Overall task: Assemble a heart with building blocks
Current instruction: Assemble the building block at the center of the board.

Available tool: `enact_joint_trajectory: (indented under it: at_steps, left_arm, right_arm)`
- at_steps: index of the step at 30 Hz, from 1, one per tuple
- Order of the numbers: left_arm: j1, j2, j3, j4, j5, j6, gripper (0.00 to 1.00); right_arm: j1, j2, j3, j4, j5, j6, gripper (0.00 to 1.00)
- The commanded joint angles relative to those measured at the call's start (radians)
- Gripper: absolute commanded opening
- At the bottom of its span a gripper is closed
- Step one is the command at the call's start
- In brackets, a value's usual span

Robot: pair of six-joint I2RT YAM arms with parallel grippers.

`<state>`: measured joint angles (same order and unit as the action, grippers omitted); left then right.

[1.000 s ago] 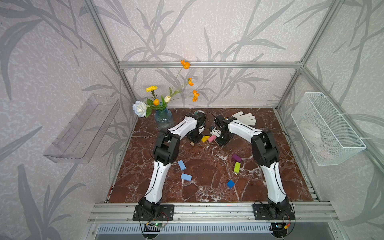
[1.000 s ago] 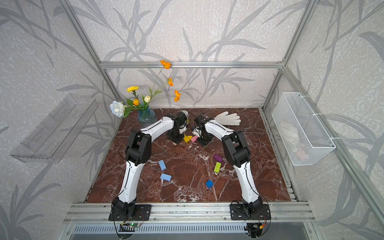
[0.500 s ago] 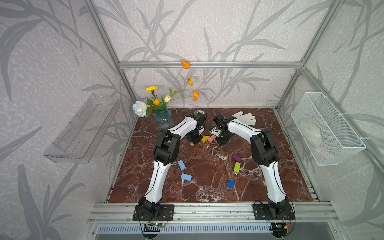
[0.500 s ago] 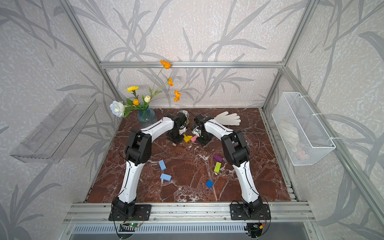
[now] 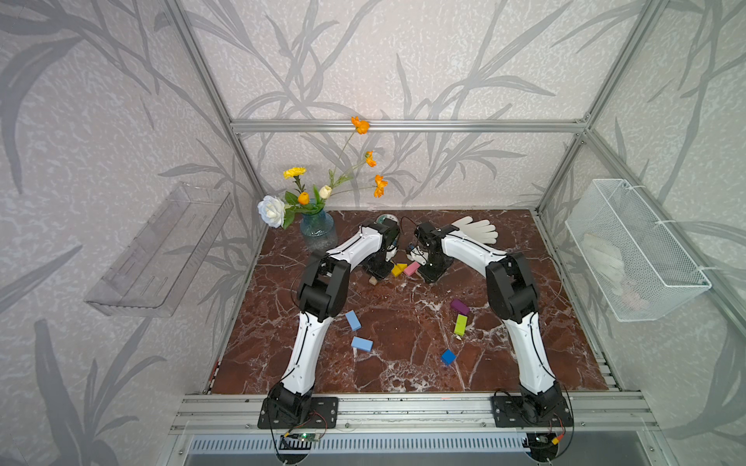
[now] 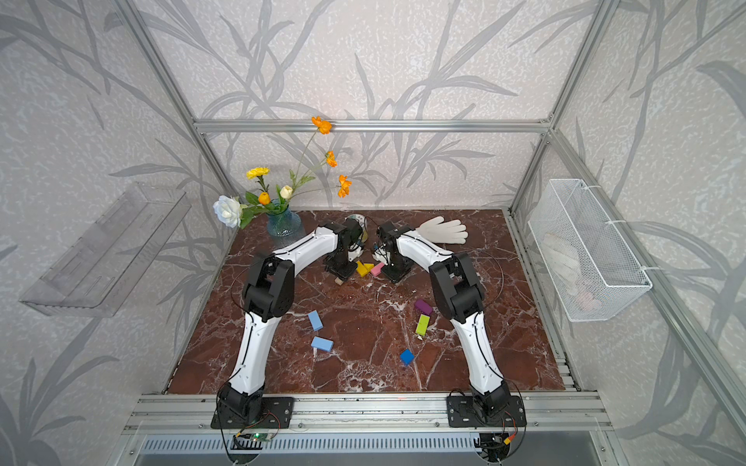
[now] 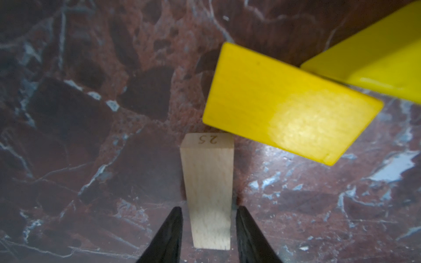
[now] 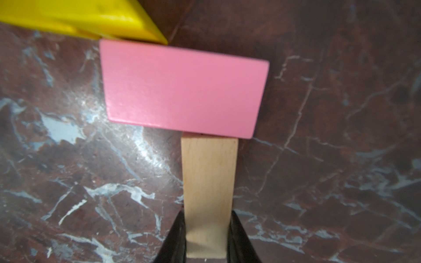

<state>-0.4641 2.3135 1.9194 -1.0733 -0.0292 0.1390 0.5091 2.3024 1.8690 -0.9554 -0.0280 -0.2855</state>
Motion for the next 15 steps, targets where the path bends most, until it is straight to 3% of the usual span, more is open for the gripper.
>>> enact_joint_trajectory:
  at_steps: [1, 10, 15]
  left_arm:
    - [-0.002, 0.018, -0.018, -0.017, -0.014, 0.007, 0.41]
    - [-0.002, -0.006, -0.058, -0.006, -0.029, 0.008, 0.44]
    - [-0.002, -0.008, -0.058, -0.001, -0.047, 0.006, 0.45]
  right_arm:
    - [-0.009, 0.039, 0.008, -0.016, 0.011, -0.001, 0.12]
    - [-0.013, 0.043, 0.011, -0.016, 0.029, 0.007, 0.28]
    - [-0.014, 0.045, 0.013, -0.015, 0.043, 0.013, 0.30]
